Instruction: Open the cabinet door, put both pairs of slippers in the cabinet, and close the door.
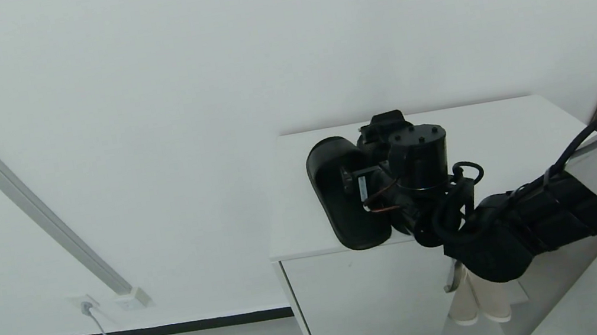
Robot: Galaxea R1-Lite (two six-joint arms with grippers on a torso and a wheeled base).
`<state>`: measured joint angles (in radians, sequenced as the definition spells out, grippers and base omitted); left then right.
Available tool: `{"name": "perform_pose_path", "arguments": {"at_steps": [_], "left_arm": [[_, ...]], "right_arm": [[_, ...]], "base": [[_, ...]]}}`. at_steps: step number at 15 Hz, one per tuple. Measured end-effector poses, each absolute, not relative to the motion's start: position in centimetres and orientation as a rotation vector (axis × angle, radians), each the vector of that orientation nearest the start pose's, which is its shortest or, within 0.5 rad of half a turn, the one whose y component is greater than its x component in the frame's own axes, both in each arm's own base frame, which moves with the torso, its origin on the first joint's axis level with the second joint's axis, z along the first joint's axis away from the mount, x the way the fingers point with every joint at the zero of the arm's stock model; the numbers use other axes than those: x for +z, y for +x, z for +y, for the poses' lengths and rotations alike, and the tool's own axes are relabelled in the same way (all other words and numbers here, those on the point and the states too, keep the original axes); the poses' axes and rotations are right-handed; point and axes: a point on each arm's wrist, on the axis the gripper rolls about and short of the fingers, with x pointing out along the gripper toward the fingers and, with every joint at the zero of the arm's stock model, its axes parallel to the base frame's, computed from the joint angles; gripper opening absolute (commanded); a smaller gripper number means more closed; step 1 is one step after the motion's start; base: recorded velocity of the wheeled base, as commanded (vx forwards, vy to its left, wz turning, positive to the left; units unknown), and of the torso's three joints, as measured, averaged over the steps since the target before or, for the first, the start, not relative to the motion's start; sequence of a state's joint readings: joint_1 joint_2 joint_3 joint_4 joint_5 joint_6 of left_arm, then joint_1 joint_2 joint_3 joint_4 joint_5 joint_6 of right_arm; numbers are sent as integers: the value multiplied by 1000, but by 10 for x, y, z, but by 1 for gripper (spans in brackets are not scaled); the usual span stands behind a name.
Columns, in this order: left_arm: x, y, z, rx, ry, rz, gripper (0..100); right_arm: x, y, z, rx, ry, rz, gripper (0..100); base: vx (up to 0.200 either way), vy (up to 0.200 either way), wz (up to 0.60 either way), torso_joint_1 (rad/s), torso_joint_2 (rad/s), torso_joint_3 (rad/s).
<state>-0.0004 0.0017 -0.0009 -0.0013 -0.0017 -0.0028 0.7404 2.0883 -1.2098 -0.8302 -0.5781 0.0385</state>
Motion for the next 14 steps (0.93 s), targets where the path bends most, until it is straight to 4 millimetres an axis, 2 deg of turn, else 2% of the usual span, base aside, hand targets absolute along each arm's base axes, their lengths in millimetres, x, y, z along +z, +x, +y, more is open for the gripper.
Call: {"name": "perform_pose_path", "arguments": {"at_steps": [5, 6, 14], "left_arm": [[76, -23, 0, -2, -3, 0, 0], [76, -23, 0, -2, -3, 0, 0], [76, -23, 0, -2, -3, 0, 0]], "right_arm": [[171, 337, 276, 136, 12, 34, 100], [171, 339, 276, 134, 13, 32, 0], [178, 339, 278, 137, 21, 16, 0]], "base": [[0, 0, 0, 0, 0, 0], [0, 0, 0, 0, 0, 0], [0, 0, 0, 0, 0, 0]]}}
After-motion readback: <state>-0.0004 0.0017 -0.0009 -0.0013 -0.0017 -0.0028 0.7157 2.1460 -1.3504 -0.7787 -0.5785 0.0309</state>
